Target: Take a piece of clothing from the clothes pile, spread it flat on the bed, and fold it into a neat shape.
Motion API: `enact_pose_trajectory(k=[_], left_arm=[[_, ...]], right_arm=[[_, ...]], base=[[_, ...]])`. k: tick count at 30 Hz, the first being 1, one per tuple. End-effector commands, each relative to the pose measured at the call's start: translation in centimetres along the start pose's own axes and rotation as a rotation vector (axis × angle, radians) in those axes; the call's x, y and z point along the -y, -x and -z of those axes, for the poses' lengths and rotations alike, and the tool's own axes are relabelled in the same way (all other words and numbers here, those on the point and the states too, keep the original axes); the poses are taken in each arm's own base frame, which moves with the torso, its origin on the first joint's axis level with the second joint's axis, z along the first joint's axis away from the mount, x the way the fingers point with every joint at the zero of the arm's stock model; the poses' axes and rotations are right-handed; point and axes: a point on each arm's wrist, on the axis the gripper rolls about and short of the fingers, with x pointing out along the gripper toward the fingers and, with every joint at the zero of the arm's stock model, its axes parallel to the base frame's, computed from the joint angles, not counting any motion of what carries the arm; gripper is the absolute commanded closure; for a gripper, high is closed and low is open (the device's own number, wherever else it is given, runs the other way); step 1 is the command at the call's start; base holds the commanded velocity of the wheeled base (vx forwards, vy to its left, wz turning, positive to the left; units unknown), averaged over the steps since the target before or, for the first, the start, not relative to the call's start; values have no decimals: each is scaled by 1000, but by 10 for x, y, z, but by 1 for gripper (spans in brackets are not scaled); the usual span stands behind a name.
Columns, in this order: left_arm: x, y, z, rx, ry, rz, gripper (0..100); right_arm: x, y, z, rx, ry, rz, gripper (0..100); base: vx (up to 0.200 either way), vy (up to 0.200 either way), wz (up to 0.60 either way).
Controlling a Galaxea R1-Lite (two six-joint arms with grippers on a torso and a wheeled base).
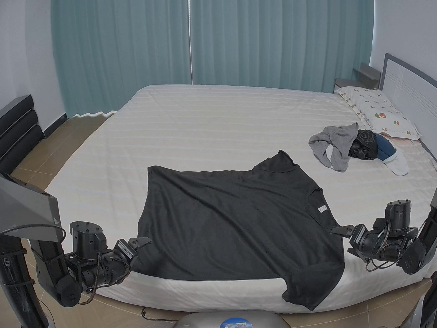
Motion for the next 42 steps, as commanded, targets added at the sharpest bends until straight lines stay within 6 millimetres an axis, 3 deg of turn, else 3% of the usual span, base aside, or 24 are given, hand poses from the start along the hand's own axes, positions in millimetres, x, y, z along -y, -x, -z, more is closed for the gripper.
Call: enact_pose_trajectory(k=[1,6,16,19,34,35,42], left_arm=[[-7,-1,3,-10,-25,-36,0],[-23,-16,8,-19,-102,-129,0],[-18,-45,-4,67,-163,-112,0],[-17,-61,-16,108,-170,-97,0],[-21,-66,-17,122,-218,-126,0],[-22,-66,-17,121,-219,-127,100],[-24,-63,-15,120,-218,-141,100]], right_arm=[[5,-6,3,-22,-5,25,0],[3,-4,3,-17,-2,19,0],[4,1,5,0,2,-1,0],[4,1,4,3,4,-6,0],[4,-1,5,-3,-6,-6,0],[4,-1,4,-2,-7,-5,0],[6,1,9,-11,9,9,0]], base=[[0,0,0],[0,0,0],[0,0,0],[0,0,0],[0,0,0],[0,0,0],[0,0,0]])
